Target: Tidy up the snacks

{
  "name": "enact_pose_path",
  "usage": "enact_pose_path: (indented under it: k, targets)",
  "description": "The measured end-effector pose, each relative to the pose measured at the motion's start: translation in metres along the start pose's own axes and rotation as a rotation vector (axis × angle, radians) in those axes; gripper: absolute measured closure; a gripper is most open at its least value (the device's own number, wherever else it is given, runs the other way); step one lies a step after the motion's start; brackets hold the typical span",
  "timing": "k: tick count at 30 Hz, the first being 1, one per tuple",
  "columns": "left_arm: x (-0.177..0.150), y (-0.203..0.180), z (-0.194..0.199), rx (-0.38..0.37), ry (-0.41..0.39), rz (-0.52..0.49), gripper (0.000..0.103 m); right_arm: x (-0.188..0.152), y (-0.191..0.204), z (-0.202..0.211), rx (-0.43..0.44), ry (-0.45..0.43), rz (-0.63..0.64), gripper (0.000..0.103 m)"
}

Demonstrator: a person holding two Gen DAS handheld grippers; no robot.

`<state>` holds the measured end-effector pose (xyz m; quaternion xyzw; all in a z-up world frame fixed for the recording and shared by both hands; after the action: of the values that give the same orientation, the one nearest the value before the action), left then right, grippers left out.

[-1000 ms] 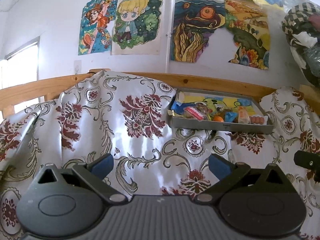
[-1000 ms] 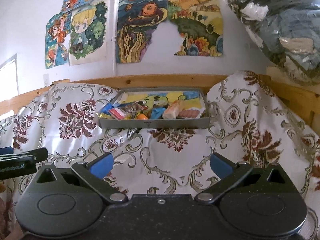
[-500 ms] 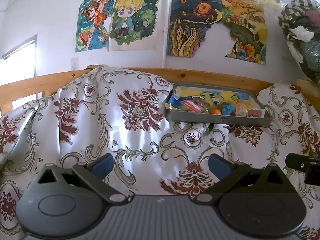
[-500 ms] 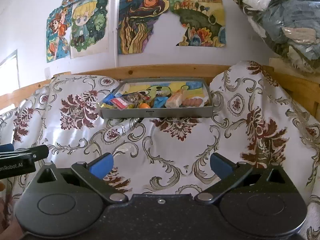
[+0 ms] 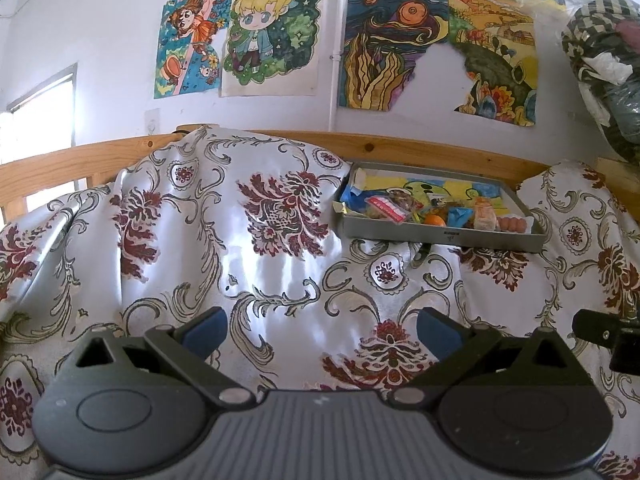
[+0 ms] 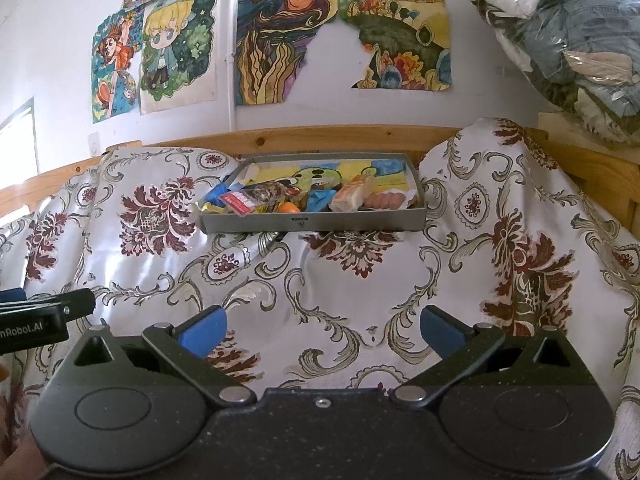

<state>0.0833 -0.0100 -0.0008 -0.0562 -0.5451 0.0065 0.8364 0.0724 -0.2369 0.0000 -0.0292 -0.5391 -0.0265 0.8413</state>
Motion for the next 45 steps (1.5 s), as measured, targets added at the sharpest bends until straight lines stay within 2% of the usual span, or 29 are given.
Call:
enact_pose_path:
  k: [45]
  targets:
    - [0.0023, -0.0043, 0.0052, 0.002, 0.02, 0.023, 0.0, -0.0052, 0.0027, -0.0024, 0.008, 0.014, 0.009, 0.001]
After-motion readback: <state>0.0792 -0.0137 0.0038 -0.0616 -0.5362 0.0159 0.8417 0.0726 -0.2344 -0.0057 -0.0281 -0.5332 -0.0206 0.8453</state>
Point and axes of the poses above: each gripper's, at about its wrist camera, not at the fingertips, and z roughly against the way its jaws point, y to its left, x to its top, the point moved 2 cm from there along -z, roughly the way its jaws point, and after that the axes turned 9 degrees about -x, right-handed, at the moved point
